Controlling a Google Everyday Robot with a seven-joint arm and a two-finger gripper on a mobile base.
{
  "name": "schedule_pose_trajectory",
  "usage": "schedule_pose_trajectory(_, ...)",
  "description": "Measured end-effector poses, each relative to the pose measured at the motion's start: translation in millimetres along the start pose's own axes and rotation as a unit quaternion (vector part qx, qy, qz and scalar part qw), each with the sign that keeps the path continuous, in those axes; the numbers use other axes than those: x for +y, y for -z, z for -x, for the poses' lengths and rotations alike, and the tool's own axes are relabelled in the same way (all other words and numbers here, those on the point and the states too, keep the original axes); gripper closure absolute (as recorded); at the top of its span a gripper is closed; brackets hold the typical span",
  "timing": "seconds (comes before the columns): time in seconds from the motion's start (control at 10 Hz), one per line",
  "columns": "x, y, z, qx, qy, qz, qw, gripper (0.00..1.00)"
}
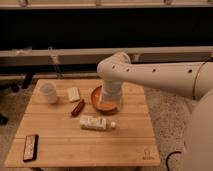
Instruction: Move the arm in a circular motion
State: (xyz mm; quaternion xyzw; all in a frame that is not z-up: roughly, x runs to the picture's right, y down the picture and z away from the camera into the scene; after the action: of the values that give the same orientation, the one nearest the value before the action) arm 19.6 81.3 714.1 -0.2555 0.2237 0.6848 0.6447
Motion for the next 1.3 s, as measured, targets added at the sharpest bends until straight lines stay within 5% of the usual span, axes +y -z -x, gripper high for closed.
schedule_pose_trajectory(1.3,-20.8,0.1,31.2,-0.002,0.018,-0.011,0.9998,0.35)
